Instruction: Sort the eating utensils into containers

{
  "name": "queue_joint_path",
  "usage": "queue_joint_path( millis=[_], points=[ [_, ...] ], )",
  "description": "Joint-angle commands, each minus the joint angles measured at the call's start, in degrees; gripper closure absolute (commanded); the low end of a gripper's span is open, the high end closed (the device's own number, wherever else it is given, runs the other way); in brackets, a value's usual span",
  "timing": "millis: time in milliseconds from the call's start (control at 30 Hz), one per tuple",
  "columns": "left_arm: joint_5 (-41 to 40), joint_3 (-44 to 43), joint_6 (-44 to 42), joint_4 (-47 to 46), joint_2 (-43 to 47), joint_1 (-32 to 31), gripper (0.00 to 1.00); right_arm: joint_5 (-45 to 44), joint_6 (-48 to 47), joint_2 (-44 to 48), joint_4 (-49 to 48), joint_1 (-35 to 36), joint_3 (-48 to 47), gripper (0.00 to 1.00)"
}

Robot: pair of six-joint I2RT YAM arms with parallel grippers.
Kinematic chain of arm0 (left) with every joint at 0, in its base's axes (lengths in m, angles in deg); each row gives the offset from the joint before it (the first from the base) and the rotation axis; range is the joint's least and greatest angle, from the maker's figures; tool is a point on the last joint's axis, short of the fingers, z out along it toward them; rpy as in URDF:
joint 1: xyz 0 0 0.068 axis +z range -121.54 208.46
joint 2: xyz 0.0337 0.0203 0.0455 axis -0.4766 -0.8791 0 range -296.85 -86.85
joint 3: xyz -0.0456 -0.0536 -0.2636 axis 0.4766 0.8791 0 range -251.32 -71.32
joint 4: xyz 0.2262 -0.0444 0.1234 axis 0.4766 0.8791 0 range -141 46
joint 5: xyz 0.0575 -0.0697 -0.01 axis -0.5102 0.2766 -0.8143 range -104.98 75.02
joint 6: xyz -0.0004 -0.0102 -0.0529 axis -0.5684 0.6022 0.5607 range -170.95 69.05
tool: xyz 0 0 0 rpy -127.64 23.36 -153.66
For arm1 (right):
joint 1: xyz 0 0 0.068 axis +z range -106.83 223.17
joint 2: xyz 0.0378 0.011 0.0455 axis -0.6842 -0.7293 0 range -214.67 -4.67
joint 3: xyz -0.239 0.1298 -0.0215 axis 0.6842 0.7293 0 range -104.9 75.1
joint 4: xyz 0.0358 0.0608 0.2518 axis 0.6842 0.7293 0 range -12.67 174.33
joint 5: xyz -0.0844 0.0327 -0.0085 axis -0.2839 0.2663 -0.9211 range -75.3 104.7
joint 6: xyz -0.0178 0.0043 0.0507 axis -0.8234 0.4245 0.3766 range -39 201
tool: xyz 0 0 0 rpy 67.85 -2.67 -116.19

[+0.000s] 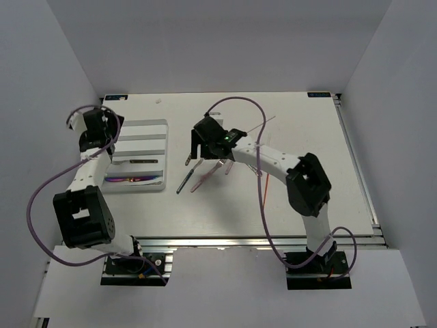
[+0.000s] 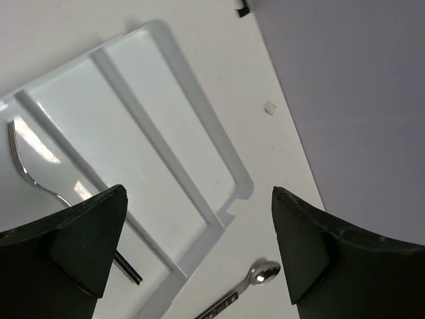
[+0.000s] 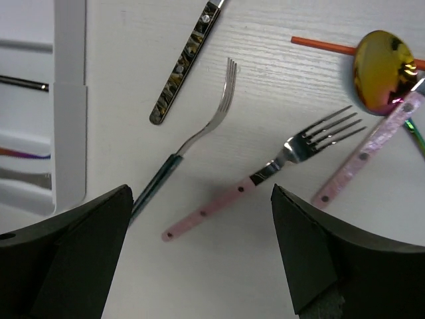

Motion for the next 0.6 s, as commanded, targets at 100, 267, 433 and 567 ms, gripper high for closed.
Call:
queue_joint_path(
  millis=[100,267,433,567],
  points=[
    [5.62,-6.57,-23.23,20.13,10.53,-0.93,0.02,-12.55,11.1,-10.63,7.86,5.7,-11.7,0.14],
    [4.56,5.8,-26.61,18.41,24.73,-2.51,0.02,-14.14,14.0,-16.45,9.91,8.78,-17.88,0.22],
    [5.01,15.23,-25.81,13.99,34.62,-2.52,0.02,-14.23,14.97,-20.75,9.98,9.66,-21.2,0.29],
    [4.83,15.67,-25.55,13.3,36.91,-2.95,0.02,-14.49,15.49,-25.23,12.08,9.66,-24.55,0.37]
  ],
)
